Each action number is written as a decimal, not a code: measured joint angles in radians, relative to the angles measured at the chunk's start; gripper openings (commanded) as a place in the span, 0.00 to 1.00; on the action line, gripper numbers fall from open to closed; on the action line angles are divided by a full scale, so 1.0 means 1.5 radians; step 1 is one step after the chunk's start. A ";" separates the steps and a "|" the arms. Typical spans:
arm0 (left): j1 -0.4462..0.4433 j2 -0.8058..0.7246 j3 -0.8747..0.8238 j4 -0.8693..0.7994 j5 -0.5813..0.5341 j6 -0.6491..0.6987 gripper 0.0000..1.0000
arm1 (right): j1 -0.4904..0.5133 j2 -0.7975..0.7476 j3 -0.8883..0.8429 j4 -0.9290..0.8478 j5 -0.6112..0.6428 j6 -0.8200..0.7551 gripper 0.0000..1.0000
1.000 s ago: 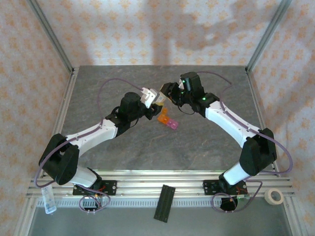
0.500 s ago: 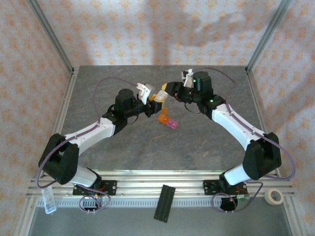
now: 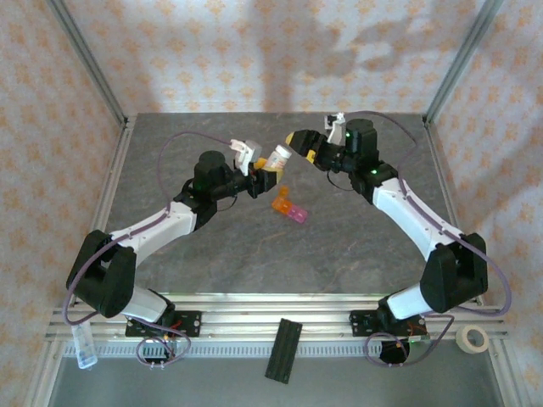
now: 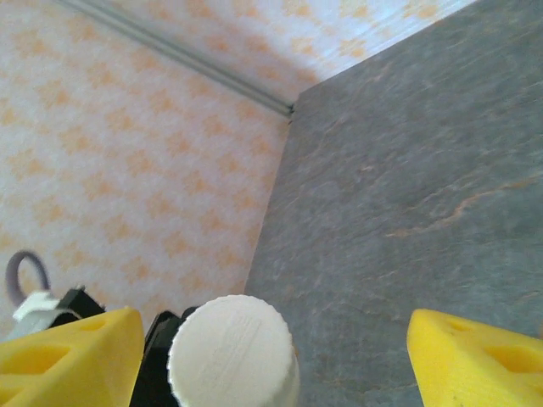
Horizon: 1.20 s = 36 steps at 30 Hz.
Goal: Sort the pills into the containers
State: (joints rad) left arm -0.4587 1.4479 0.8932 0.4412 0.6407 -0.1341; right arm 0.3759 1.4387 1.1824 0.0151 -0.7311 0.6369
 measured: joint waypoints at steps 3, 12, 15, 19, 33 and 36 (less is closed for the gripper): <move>-0.012 -0.001 0.001 -0.046 -0.052 0.052 0.00 | 0.000 -0.007 0.017 -0.042 0.048 0.034 0.84; -0.072 -0.002 0.004 -0.126 -0.159 0.172 0.00 | 0.037 -0.004 0.020 -0.101 0.129 0.111 0.85; -0.073 -0.002 0.006 -0.130 -0.174 0.184 0.00 | 0.056 0.007 0.020 -0.110 0.137 0.117 0.84; -0.074 -0.002 0.006 -0.132 -0.186 0.195 0.00 | 0.071 0.020 0.020 -0.121 0.146 0.122 0.82; -0.079 -0.002 0.006 -0.133 -0.192 0.196 0.00 | 0.081 0.037 0.020 -0.119 0.146 0.139 0.73; -0.083 -0.002 0.006 -0.133 -0.193 0.196 0.00 | 0.082 0.047 0.020 -0.117 0.146 0.142 0.68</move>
State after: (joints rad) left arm -0.5838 1.4456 0.9024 0.2413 0.3519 0.1593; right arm 0.4988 1.5085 1.2129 -0.1604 -0.5125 0.8497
